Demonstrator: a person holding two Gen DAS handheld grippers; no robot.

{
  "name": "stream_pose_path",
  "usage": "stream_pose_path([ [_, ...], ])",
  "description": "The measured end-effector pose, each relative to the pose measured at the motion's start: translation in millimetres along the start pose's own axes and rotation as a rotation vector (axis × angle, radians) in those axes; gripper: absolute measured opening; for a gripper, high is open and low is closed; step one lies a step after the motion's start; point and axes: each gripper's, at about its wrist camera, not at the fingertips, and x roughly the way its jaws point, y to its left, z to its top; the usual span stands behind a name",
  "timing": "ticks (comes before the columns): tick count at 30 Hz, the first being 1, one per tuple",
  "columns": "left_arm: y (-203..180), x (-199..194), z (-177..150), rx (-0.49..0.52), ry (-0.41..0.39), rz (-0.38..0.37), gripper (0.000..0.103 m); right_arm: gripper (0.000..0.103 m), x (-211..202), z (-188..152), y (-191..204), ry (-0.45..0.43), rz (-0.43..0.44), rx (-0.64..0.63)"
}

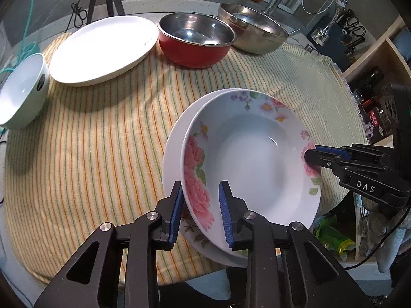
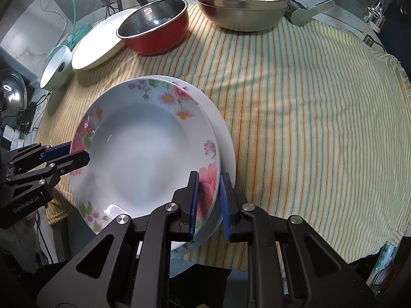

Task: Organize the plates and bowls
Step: 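Open the right gripper to release the stacked plate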

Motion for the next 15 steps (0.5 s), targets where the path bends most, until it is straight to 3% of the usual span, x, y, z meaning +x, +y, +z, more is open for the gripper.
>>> stream_pose_path([
  [11,4.4,-3.4,-1.7,-0.012,-0.004,-0.016,0.025,0.022,-2.2,1.5,-0.3,0.005,0.001,-0.003],
  [15,12.6,-9.7,0.4,-0.048,-0.017,-0.029,0.025,0.029,-11.1,6.6,-6.6,-0.011,0.011,0.006],
])
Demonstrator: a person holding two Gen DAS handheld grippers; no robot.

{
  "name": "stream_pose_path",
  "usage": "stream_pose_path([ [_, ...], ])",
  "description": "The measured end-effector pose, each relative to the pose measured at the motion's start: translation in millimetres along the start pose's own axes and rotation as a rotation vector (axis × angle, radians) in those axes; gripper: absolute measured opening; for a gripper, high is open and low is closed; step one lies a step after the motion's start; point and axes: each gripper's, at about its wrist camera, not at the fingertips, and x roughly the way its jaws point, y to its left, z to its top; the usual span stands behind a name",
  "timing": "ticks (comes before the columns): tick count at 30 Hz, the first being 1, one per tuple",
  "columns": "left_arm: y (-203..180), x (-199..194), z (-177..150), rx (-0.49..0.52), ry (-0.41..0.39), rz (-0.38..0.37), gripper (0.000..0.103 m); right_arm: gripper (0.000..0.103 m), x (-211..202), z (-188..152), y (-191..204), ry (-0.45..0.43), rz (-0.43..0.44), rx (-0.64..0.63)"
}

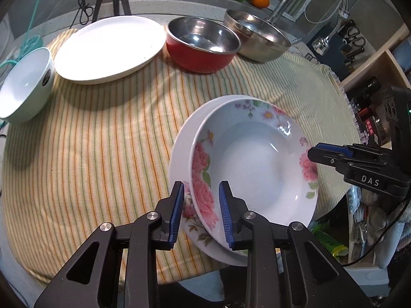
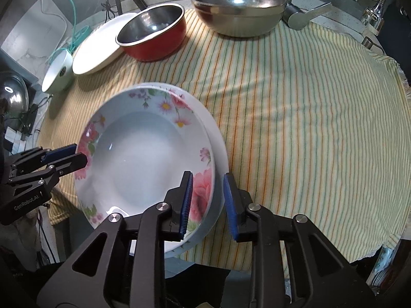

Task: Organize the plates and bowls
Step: 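Open the right gripper to release the stacked plate, then move the right gripper to the flat white plate and grasp its rim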

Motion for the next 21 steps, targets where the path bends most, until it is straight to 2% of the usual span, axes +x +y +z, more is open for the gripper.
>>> stream_pose_path([
  [5,22.5,-14.5,6.4,-0.103,-0.047,-0.055,0.025,0.029,-21.9,19.2,-6.7,-0.061,0.064,0.01],
  [10,56.1,-30.1,16.4,-0.261,-0.128,-0.085,0.025,0.029,-52.8,61.7,-0.6,-0.131,0.135,-0.048],
  [16,90.2,-42.7,28.2,-0.401,-0.225,-0.051,0.025,0.029,-82.4,127.5,30.0,-0.202,0.19,-0.212],
  [21,107.8,-40.1,35.9,-0.508,-0.287,-0.034,0.025,0.029,-82.9,176.9,72.1,-0.213,0.208,-0.377],
])
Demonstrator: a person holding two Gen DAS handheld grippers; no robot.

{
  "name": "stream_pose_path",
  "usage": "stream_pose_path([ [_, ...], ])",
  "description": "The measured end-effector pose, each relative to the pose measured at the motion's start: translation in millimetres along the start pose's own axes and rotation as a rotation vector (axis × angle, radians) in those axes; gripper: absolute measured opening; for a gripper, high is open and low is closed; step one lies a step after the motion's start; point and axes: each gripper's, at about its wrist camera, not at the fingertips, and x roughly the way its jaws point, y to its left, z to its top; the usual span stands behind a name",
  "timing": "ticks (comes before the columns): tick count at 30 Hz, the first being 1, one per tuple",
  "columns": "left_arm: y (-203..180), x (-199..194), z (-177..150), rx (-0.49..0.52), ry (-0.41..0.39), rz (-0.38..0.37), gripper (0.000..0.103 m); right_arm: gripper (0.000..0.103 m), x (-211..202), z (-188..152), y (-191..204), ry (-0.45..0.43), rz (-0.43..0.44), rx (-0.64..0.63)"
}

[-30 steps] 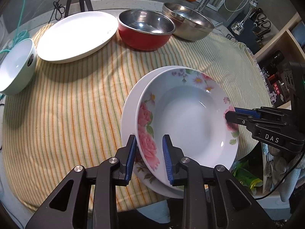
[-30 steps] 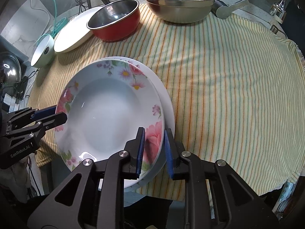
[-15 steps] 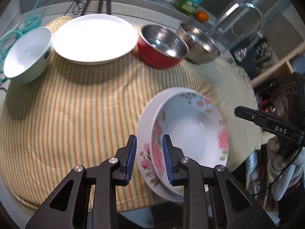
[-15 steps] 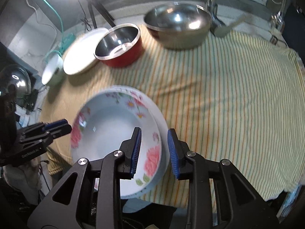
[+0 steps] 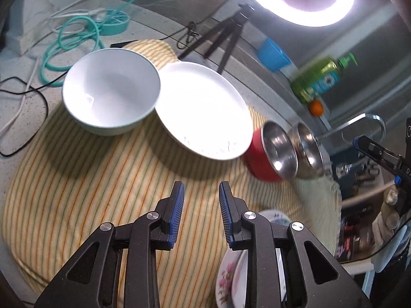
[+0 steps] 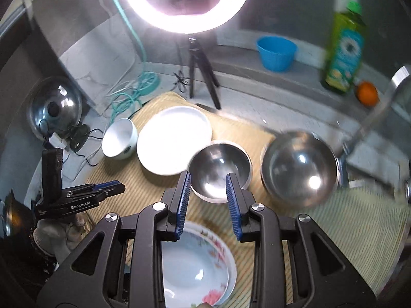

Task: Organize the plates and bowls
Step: 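Move the right gripper to the flat white plate and grasp its rim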

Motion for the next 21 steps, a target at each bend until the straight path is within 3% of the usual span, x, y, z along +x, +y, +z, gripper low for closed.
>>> stream_pose_path([
  [9,7.7,20.8,18.5,-0.108,-0.075,0.039,0.025,0.03,88.9,74.0,8.3,0.105,0.103,-0.113],
  [21,18.0,42.6,24.0,-0.174,-0.074,0.101,0.025,0.03,212.2,105.2,0.3,0.253,0.141,-0.13],
])
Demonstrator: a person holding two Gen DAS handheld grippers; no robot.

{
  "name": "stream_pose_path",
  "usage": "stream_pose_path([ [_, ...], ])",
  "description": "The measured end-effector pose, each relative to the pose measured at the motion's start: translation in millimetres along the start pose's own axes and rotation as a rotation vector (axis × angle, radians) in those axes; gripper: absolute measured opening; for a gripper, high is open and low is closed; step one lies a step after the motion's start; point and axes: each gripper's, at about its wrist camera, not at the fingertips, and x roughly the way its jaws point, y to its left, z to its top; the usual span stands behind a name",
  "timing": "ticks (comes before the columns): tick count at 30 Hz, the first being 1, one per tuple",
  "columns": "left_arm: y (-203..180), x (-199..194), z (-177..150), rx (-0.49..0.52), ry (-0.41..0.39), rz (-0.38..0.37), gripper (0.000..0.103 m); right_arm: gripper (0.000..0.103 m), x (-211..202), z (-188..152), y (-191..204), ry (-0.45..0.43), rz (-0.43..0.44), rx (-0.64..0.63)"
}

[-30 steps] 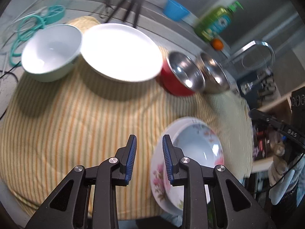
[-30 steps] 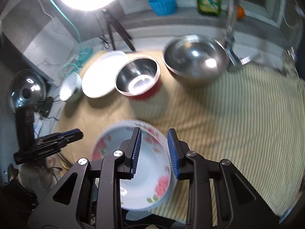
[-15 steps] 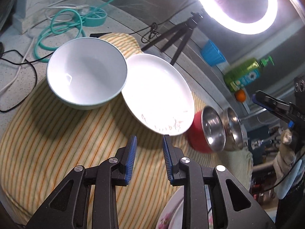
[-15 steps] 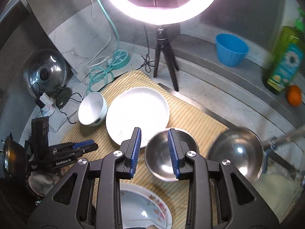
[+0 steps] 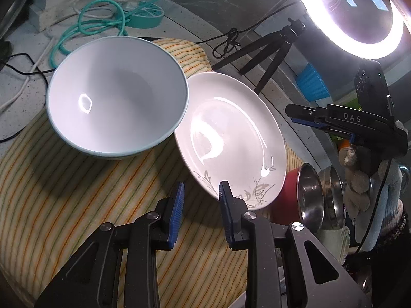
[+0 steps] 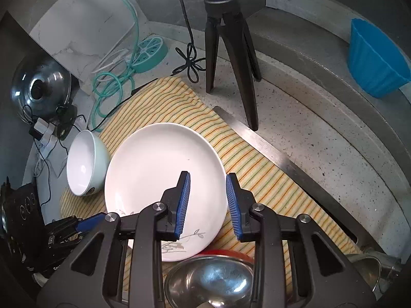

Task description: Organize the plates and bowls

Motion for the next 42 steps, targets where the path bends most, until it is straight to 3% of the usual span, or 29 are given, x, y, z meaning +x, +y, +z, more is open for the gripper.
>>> stream_pose_path([
  [16,1.4,19.2,5.6,-0.003,0.013,0.014,0.025,0.029,47.6,16.5,-9.7,0.062,0.033,0.01],
  [23,2.7,25.1,11.5,-0.011,0.011,0.019,0.024,0.015,51.2,16.0,-19.5,0.068,0.046,0.043],
  [42,-8.3,23.8,12.9,0.022,-0.017,0.025,0.023,0.013,40.4,12.3,-29.9,0.022,0.079,0.098],
])
